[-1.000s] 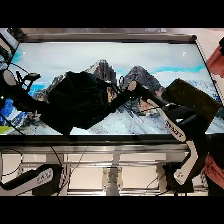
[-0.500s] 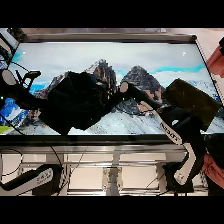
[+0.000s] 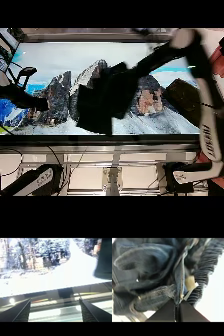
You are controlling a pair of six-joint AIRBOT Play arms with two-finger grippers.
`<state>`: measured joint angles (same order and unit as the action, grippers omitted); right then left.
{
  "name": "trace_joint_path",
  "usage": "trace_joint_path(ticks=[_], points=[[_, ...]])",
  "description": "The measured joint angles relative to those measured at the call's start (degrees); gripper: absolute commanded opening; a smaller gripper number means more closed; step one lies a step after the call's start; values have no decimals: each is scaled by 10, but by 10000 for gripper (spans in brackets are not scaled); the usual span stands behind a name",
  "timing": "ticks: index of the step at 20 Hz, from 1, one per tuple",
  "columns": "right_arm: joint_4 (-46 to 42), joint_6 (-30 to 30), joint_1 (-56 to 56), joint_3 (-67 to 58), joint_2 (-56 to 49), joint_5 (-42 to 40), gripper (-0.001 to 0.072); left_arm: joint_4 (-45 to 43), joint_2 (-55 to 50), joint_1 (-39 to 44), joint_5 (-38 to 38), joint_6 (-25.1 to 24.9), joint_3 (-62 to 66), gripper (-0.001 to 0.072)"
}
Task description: Fold the clothes and pants, and hang the long-sleeved shirts on hangers.
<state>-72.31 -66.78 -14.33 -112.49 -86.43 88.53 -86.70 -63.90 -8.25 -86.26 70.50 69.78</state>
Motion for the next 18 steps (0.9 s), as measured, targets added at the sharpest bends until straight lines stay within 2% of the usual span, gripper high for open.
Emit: trace_joint_path(ticks=[4, 6, 10, 12, 14, 18], points=[[-41, -54, 89, -14, 82, 56, 28, 68, 28, 0, -14, -28, 0, 689], [-24, -73, 113, -13, 106, 61, 28, 131, 38, 1, -28, -54, 0, 689], [99, -83, 126, -50, 132, -42, 27, 224, 49, 16, -40, -89, 0, 690], [124, -85, 129, -67, 140, -81, 27, 247, 51, 29, -45, -95, -6, 689], [109, -87, 130, -70, 144, -68, 27, 258, 52, 48, -46, -99, -25, 690], [-9, -105, 132, -21, 147, 47, 28, 271, 53, 90, -4, -103, -97, 690]])
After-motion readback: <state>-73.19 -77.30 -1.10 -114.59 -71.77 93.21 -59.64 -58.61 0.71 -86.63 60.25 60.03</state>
